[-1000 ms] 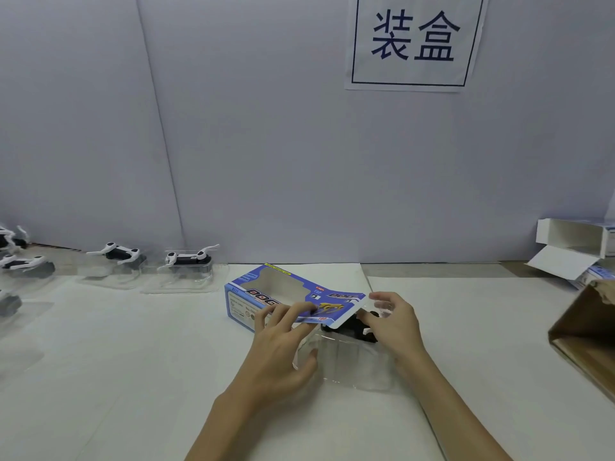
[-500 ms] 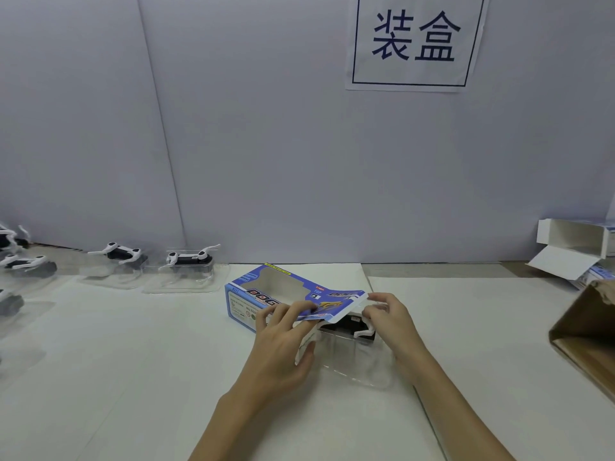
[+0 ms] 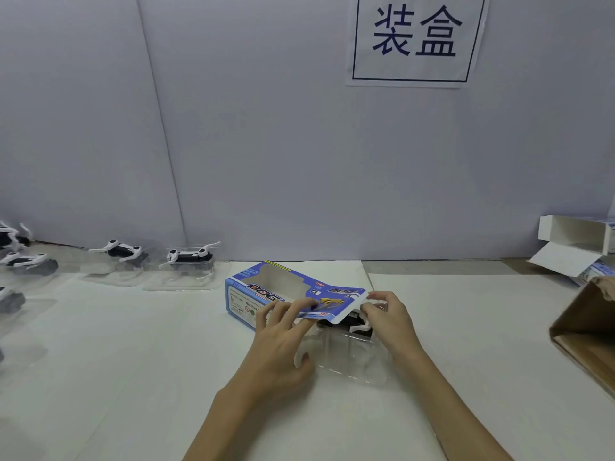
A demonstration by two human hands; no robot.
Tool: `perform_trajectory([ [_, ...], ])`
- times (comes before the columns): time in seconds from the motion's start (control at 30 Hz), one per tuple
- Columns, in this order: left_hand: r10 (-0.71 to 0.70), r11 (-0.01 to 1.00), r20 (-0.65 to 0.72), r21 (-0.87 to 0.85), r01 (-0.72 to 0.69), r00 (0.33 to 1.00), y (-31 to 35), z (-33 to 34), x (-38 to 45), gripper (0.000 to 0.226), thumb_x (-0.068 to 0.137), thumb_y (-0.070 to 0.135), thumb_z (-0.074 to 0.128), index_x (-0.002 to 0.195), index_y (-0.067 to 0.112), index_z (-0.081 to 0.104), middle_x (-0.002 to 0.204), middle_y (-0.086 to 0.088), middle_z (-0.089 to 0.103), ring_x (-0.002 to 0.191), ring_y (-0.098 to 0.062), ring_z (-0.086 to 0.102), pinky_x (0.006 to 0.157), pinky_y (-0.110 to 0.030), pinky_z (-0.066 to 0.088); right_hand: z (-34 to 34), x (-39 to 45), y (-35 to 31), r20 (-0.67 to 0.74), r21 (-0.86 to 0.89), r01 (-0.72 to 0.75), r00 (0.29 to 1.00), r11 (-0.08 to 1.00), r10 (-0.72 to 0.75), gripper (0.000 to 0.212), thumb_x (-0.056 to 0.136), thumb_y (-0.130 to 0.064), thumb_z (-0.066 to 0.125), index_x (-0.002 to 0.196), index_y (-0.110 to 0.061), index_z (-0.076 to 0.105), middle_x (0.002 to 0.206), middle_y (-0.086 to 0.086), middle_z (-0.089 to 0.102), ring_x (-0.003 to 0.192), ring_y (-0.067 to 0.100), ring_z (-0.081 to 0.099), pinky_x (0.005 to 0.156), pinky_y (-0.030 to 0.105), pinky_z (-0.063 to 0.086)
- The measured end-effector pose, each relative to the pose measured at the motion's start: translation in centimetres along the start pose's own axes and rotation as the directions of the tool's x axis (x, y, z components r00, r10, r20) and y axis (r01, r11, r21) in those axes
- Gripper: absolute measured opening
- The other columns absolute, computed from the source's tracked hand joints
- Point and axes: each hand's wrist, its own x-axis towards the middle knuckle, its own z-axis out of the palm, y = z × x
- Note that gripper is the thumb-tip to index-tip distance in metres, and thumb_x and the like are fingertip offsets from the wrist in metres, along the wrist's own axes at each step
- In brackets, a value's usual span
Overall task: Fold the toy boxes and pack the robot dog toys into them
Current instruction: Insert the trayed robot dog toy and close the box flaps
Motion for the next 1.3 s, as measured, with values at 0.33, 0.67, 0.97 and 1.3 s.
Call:
perform_trajectory([
  [0.33, -0.065, 0.997, 0.178, 0.038, 0.06, 0.982, 0.1, -1.2, 0.0, 0.071, 0.073, 0.028, 0.058, 0.144, 0.031, 0.054, 0.172, 0.014, 0.01, 0.16, -0.017, 0.008, 0.122, -0.035, 0.008, -0.1, 0.1, 0.2, -0.009, -0.055, 0.057, 0.998, 0.997, -0.058, 0.016, 0.097, -0.017, 0.062, 0.112, -0.024, 0.063, 0.098, -0.013, 0.067, 0.088, 0.0, 0.064, 0.053, 0.013, 0.043],
  [0.67, -0.101, 0.995, 0.187, 0.045, 0.094, 0.977, 0.2, -1.0, 0.4, 0.074, 0.079, 0.023, 0.066, 0.151, 0.031, 0.05, 0.169, 0.016, 0.02, 0.158, -0.02, 0.019, 0.12, -0.034, 0.006, -0.1, 0.3, 0.5, -0.008, -0.106, 0.093, 0.996, 0.99, -0.094, 0.017, 0.095, -0.019, 0.06, 0.11, -0.027, 0.064, 0.09, -0.013, 0.066, 0.066, -0.007, 0.063, 0.05, 0.011, 0.04],
  [0.97, -0.092, 0.996, 0.111, 0.02, 0.091, 0.99, -0.1, -1.1, 0.2, 0.067, 0.076, 0.03, 0.08, 0.141, 0.028, 0.062, 0.162, 0.01, 0.042, 0.146, -0.027, 0.044, 0.115, -0.043, 0.023, -0.1, 0.5, 0.5, -0.01, -0.07, 0.123, 0.992, 0.99, -0.124, 0.019, 0.094, -0.021, 0.068, 0.112, -0.024, 0.066, 0.11, -0.003, 0.07, 0.093, -0.002, 0.064, 0.064, 0.008, 0.045],
  [1.3, -0.113, 0.992, 0.152, -0.046, 0.121, 0.982, -1.0, -1.2, -0.1, 0.083, 0.078, 0.051, 0.072, 0.155, 0.041, 0.04, 0.165, 0.028, 0.021, 0.155, -0.006, 0.018, 0.121, -0.029, 0.007, -1.9, 0.8, 0.5, 0.211, -0.06, 0.096, 0.974, 0.994, -0.081, 0.05, 0.077, -0.017, 0.091, 0.118, -0.026, 0.065, 0.114, 0.004, 0.063, 0.095, 0.012, 0.063, 0.057, 0.014, 0.047],
])
